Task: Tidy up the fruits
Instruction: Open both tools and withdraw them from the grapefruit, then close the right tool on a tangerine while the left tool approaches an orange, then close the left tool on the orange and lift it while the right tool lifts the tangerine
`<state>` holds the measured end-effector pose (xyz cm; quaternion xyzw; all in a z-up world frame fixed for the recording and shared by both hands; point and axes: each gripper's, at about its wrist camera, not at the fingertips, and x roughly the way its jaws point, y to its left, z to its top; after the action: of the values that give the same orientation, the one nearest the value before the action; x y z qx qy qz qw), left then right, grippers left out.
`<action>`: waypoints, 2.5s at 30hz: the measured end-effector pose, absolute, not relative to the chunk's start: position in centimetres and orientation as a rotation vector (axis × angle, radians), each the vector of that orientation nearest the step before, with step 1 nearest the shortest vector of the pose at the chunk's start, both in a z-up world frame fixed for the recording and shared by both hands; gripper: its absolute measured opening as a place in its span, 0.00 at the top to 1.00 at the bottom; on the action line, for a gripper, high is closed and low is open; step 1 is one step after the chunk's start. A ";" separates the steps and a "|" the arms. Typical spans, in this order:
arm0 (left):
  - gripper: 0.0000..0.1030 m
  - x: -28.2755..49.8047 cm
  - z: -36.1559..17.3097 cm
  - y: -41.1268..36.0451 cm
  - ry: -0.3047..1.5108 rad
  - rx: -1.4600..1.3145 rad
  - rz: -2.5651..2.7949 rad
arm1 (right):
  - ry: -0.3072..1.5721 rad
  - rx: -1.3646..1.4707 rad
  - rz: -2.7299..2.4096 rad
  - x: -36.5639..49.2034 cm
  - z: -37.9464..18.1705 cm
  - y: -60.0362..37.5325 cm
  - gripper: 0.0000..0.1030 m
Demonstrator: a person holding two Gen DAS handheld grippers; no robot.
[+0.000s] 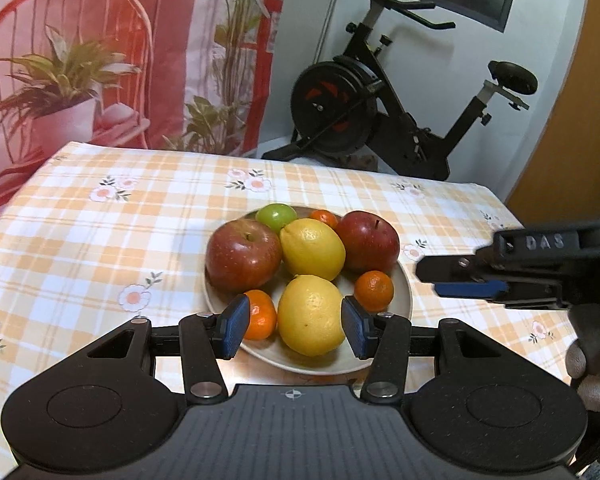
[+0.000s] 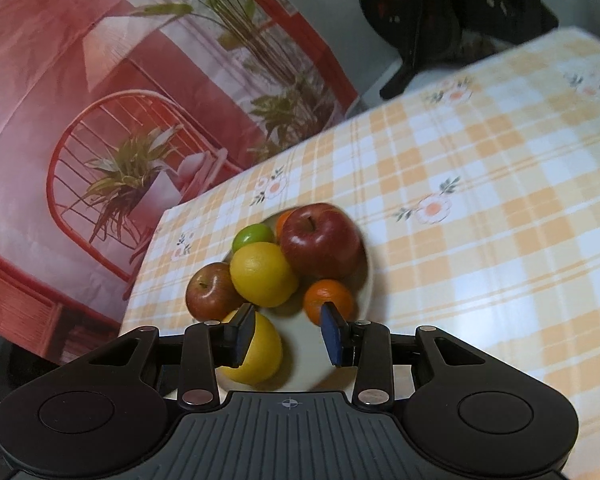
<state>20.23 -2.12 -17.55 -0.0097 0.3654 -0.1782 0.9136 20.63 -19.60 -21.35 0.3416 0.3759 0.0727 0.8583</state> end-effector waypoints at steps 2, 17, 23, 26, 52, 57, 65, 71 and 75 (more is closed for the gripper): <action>0.49 19.8 -17.2 -2.0 0.751 -0.019 -0.354 | 0.770 0.669 0.142 19.7 -21.0 -19.6 0.66; 0.48 15.9 -16.4 -1.3 0.734 -0.014 -0.320 | 0.641 0.388 0.147 11.7 -19.5 -17.6 0.64; 0.48 14.6 -16.8 -1.5 0.734 -0.011 -0.334 | 0.624 0.330 0.163 9.3 -20.1 -16.8 0.63; 0.48 14.0 -17.2 -1.5 0.739 -0.012 -0.340 | 0.630 0.286 0.177 8.3 -20.7 -16.0 0.63; 0.48 12.0 -19.8 -2.1 0.770 -0.009 -0.353 | 0.755 0.155 0.280 5.0 -25.2 -13.1 0.60; 0.48 12.2 -20.2 -2.4 0.789 -0.007 -0.364 | 0.768 0.152 0.281 5.2 -25.5 -13.2 0.65; 0.48 12.5 -20.7 -3.5 0.805 0.010 -0.423 | 0.717 0.177 0.256 5.3 -25.1 -14.2 0.69; 0.48 13.3 -21.2 -5.3 0.838 0.035 -0.485 | 0.660 0.225 0.208 5.4 -24.7 -15.9 0.69; 0.47 14.1 -21.9 -6.4 0.861 0.064 -0.486 | 0.640 0.254 0.186 5.5 -24.6 -16.9 0.69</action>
<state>14.07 -6.43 -21.90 0.0307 0.4130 -0.2334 0.8798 5.54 -16.94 -24.65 0.1245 0.3131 0.0909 0.9371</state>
